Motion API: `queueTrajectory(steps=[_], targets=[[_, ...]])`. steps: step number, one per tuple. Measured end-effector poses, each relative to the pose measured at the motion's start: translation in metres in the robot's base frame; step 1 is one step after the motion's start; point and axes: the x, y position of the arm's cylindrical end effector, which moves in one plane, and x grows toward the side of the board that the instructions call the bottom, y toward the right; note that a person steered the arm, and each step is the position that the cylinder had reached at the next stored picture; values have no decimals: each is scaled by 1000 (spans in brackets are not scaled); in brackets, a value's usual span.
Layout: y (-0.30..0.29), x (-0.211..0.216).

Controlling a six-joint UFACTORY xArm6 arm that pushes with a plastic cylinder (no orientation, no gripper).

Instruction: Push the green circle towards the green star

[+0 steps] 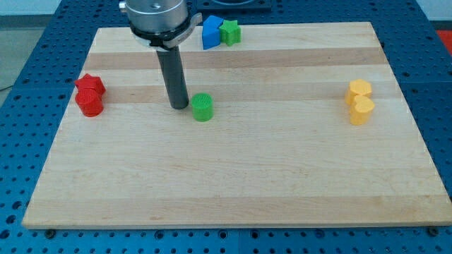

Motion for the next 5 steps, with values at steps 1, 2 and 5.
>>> queueTrajectory(steps=[1, 2, 5], targets=[[0, 20], [0, 55], [25, -29]])
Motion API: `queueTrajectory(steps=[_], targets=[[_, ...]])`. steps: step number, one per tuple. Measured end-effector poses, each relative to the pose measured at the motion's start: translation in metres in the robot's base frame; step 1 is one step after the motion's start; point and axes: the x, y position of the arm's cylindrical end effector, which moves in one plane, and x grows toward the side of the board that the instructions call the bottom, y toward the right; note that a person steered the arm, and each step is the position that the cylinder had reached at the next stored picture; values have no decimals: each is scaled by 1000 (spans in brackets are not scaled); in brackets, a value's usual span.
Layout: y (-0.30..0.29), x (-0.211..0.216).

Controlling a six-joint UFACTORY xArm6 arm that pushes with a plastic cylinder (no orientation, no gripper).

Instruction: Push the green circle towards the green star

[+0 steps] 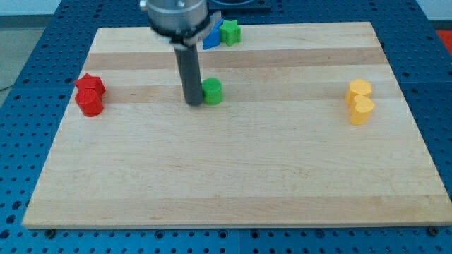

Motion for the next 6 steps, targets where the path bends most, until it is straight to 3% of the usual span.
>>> queueTrajectory(steps=[1, 2, 3, 5, 6], targets=[[1, -17], [3, 42], [29, 40], [43, -70], [44, -42]])
